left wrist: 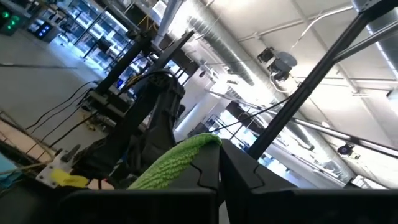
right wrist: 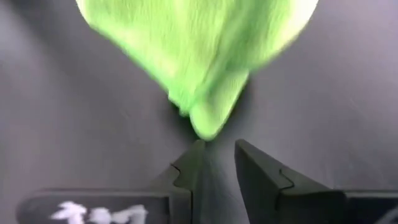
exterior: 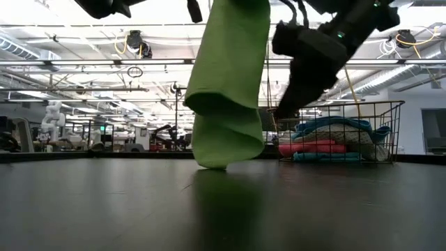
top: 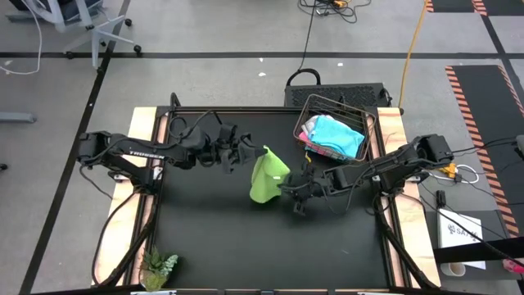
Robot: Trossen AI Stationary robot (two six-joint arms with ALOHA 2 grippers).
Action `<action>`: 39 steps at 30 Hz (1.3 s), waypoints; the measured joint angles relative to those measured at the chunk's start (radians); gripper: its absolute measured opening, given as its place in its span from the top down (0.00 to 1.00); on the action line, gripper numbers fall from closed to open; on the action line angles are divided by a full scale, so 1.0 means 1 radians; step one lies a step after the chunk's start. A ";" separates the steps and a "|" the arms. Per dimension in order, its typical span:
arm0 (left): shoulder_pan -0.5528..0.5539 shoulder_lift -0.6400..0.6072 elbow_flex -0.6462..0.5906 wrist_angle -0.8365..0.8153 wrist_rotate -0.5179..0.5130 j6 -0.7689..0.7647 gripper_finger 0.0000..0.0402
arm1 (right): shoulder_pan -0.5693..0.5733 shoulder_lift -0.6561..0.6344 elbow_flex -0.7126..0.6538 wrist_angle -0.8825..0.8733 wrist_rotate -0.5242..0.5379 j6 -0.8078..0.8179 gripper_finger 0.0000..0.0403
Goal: Fold microfiber towels
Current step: Fold the green towel
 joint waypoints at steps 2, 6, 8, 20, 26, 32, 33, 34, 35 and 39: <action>0.000 0.001 0.000 -0.004 0.000 -0.002 0.98 | -0.004 0.000 0.000 0.053 -0.026 -0.003 0.79; 0.000 0.002 0.000 -0.003 0.000 -0.002 0.99 | -0.005 0.000 0.000 0.136 -0.030 -0.040 0.72; 0.000 0.002 0.000 -0.004 0.002 -0.003 0.99 | -0.008 0.000 0.000 0.156 -0.029 -0.040 0.68; 0.000 0.002 0.000 -0.005 0.003 -0.006 0.99 | -0.058 0.000 0.000 0.163 0.003 -0.163 0.54; -0.001 0.002 0.000 -0.005 0.003 -0.008 0.98 | -0.129 -0.001 0.001 0.143 -0.001 -0.197 0.54; -0.001 0.002 0.000 -0.005 0.003 -0.007 0.99 | -0.180 -0.001 0.001 0.147 -0.010 -0.231 0.54; -0.001 0.002 0.000 -0.005 0.003 -0.007 0.99 | -0.186 -0.001 0.001 0.148 -0.030 -0.224 0.54; -0.001 0.002 0.000 -0.005 0.003 -0.008 0.98 | -0.191 -0.001 0.001 0.154 -0.059 -0.209 0.54; 0.000 0.002 0.000 -0.005 0.003 -0.008 0.98 | -0.196 -0.001 0.001 0.164 -0.092 -0.188 0.54; 0.001 0.002 0.000 -0.009 0.002 -0.003 0.99 | -0.194 -0.001 0.001 0.212 -0.195 -0.136 0.54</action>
